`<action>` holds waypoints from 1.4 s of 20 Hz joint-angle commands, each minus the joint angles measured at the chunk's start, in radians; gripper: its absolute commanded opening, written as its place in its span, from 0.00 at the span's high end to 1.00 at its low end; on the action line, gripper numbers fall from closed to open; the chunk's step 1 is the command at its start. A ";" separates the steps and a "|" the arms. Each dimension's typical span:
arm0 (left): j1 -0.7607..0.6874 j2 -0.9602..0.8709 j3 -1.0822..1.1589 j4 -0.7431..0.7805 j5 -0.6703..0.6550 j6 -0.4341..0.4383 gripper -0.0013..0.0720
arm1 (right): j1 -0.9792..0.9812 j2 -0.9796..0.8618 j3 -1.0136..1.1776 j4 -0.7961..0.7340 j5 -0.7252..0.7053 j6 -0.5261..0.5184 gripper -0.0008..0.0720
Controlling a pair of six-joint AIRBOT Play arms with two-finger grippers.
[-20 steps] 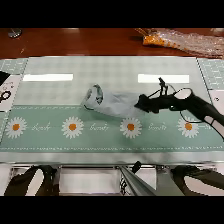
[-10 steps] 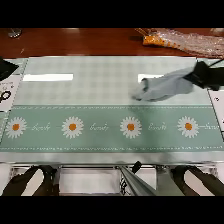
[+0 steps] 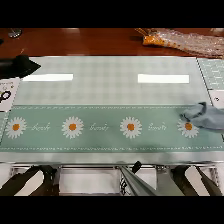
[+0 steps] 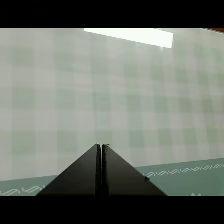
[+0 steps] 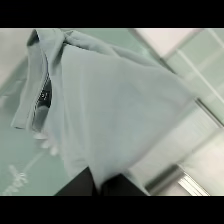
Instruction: Fold the shirts.
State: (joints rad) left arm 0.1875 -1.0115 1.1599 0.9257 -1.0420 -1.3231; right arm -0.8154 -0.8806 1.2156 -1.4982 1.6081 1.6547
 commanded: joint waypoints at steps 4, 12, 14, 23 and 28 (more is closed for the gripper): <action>-0.043 -0.035 0.000 -0.003 0.085 0.056 0.93 | -0.193 0.011 0.001 -0.340 0.157 -0.085 0.95; -0.042 -0.036 0.000 -0.002 0.196 0.059 0.93 | -0.447 0.098 -0.221 -0.380 0.142 -0.109 0.95; -0.042 -0.036 0.000 -0.002 0.208 0.059 0.93 | -0.488 0.126 -0.301 -0.463 0.128 -0.118 0.95; -0.042 -0.036 0.000 0.001 0.217 0.108 0.93 | -0.511 0.147 -0.385 -0.599 0.098 -0.141 0.27; -0.042 -0.042 0.000 0.001 0.266 0.108 0.93 | -0.496 0.146 -0.373 -0.446 -0.066 -0.104 0.27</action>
State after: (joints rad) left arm 0.1455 -1.0500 1.1599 0.9260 -0.8082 -1.2182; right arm -1.3212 -0.7345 0.8364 -2.0647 1.6543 1.5227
